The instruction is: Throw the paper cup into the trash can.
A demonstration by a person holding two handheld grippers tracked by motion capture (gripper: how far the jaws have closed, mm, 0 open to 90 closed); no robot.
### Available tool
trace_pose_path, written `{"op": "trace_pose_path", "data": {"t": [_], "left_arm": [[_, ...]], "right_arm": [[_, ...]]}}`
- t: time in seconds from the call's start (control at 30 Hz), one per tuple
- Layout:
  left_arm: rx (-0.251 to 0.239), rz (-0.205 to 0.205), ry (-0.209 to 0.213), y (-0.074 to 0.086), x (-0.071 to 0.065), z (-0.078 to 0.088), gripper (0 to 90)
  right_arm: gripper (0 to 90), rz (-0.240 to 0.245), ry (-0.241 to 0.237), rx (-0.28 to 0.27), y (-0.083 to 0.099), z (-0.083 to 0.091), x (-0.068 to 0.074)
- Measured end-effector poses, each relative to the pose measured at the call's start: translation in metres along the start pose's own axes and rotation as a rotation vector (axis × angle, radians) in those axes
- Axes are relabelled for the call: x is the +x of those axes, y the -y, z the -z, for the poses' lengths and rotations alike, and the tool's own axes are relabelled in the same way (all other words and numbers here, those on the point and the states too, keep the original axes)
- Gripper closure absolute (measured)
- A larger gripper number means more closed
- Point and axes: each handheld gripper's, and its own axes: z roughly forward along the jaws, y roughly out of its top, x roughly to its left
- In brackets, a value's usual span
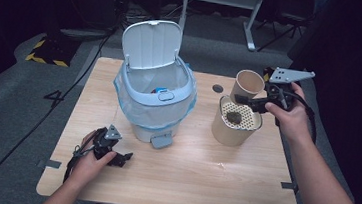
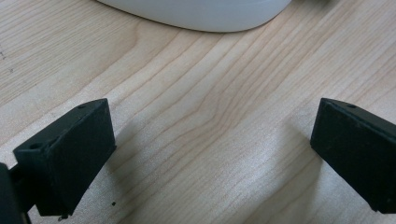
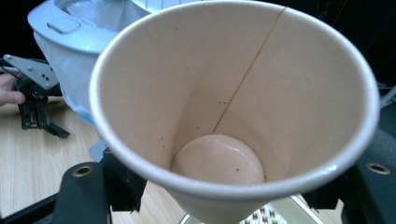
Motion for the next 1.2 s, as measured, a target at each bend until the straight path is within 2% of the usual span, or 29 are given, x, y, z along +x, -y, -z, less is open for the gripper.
{"op": "trace_pose_path", "data": {"t": [0.3, 0.6, 0.8, 1.03, 1.2], "left_arm": [[-0.002, -0.004, 0.009, 0.001, 0.001, 0.0, 0.1], [0.0, -0.001, 0.003, -0.001, 0.002, -0.001, 0.1], [-0.001, 0.001, 0.0, -0.002, 0.003, -0.001, 0.1], [-0.003, 0.004, -0.002, -0.002, 0.003, -0.002, 0.1], [-0.003, 0.005, -0.003, -0.002, 0.003, -0.002, 0.1]], "right_arm": [[30.3, 0.033, -0.043, -0.004, -0.034, -0.017, 0.008], [30.3, 0.057, -0.052, -0.01, -0.065, -0.038, 0.014], [30.3, 0.064, -0.055, -0.009, -0.078, -0.052, 0.018], [30.3, 0.055, -0.083, -0.052, -0.092, -0.072, 0.023], [30.2, 0.058, -0.092, -0.05, -0.1, -0.088, 0.026]]}}
